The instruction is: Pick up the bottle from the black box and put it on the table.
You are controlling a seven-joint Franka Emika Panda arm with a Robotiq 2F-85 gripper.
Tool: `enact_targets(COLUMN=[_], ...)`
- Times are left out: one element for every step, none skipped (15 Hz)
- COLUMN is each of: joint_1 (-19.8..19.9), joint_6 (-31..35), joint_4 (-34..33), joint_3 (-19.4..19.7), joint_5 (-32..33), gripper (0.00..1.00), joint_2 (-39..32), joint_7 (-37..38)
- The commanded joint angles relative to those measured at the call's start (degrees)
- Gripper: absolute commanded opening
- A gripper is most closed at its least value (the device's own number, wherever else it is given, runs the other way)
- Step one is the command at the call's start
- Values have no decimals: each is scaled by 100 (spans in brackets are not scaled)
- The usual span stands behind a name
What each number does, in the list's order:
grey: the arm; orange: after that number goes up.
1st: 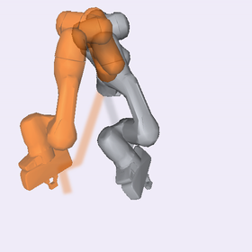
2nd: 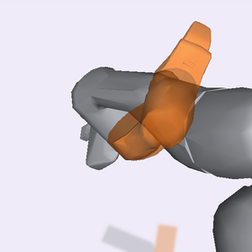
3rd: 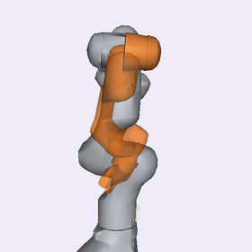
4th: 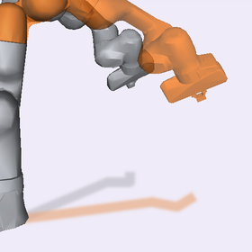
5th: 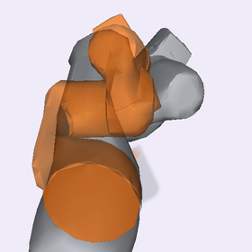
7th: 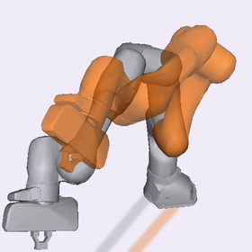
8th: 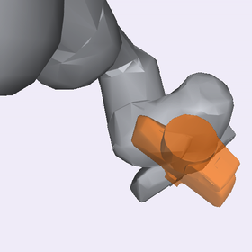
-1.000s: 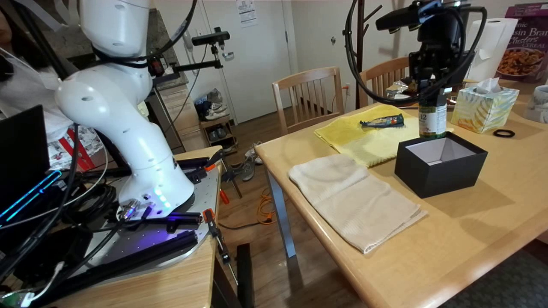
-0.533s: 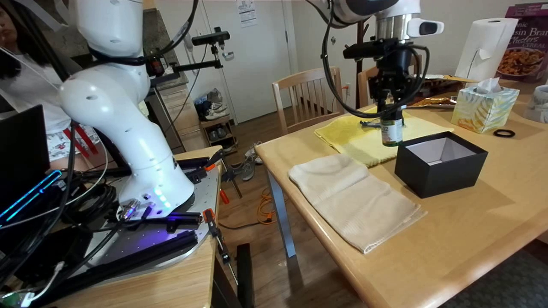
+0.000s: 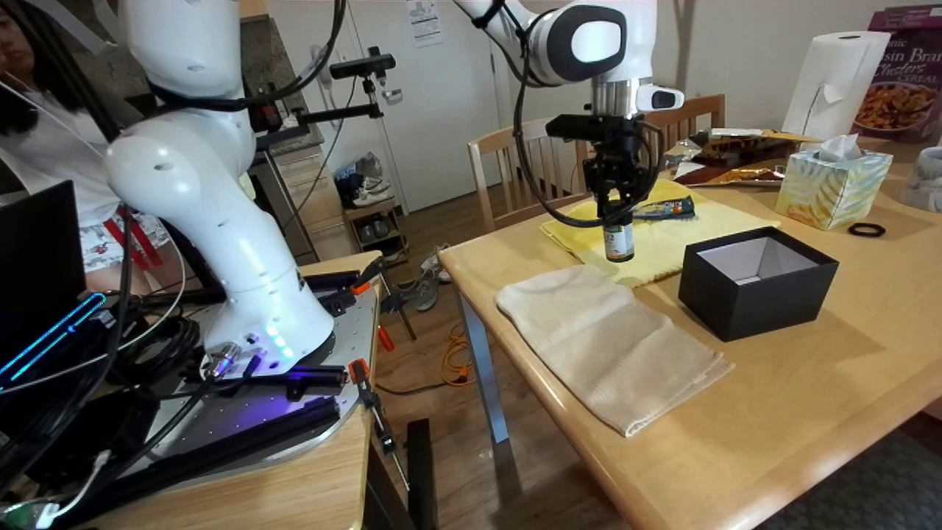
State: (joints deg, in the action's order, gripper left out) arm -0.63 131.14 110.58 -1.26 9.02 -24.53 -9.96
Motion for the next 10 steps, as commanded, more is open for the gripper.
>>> enact_targets(joint_1=[45,29,12,-14,-54,-83,-120,-156,-197,-224], joint_6=[201,183,190,178,167,188,226,299,372,486], joint_4=[510,571,630,676,711,767,826,894,951,989], joint_3=[-137,-157,-176,-189,-196,-219,-230,-230,-220,-194], joint_5=[-286,-339,-410,-449,-465,-490,-487,-460,-423,-390], gripper=[29,29,29,29,29,29,29,29,29,29], joint_2=[398,447,493,528,551,567,573,559,515,419], joint_7=[-27,5,61,93,147,172,224,301,393,474])
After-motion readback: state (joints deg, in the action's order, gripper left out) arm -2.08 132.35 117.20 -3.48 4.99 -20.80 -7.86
